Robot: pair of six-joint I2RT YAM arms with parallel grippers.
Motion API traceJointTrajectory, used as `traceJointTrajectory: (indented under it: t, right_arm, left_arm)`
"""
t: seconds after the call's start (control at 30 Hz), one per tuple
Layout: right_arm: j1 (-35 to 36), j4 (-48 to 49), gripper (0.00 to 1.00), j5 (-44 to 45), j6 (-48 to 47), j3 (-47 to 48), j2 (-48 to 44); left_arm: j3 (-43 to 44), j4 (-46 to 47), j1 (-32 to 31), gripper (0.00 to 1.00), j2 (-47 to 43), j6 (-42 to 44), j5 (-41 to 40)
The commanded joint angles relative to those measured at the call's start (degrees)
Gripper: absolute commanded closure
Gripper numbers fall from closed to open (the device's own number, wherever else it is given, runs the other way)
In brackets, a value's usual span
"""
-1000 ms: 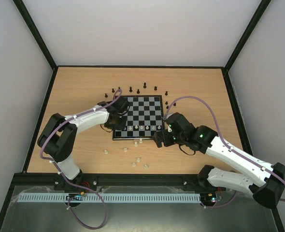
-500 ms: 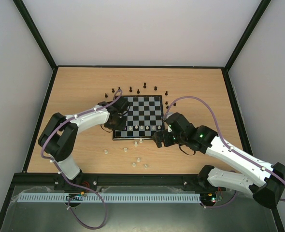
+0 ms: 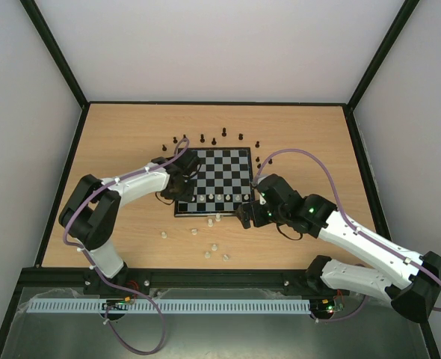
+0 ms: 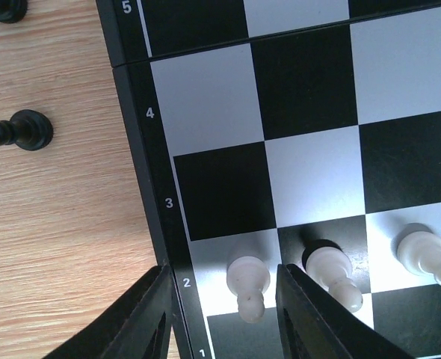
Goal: Set up the chess pieces on the board
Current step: Place the chess piece on the chessboard.
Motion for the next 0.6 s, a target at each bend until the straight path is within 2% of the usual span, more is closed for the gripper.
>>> traceJointTrajectory:
  t: [0.0, 0.33, 0.43, 0.57]
  right_arm:
    - [0.3, -1.7, 0.01, -0.4, 0.0, -0.2, 0.5]
    - [0.3, -1.7, 0.01, -0.5, -0.2, -0.1, 1.0]
    - [0.3, -1.6, 0.01, -0.5, -0.2, -0.1, 1.0]
    - [0.3, -1.6, 0.01, -0.7, -0.3, -0.1, 1.1]
  left_arm:
    - [-0.2, -2.0, -0.3, 0.58, -1.2, 0.0, -1.3]
    - [0.1, -1.9, -0.2, 0.57, -0.5, 0.1, -1.9]
    - [0.0, -1.8, -0.1, 0.5, -0.8, -0.1, -2.5]
    - [0.0, -1.9, 0.0, 0.5, -1.2, -0.2, -2.7]
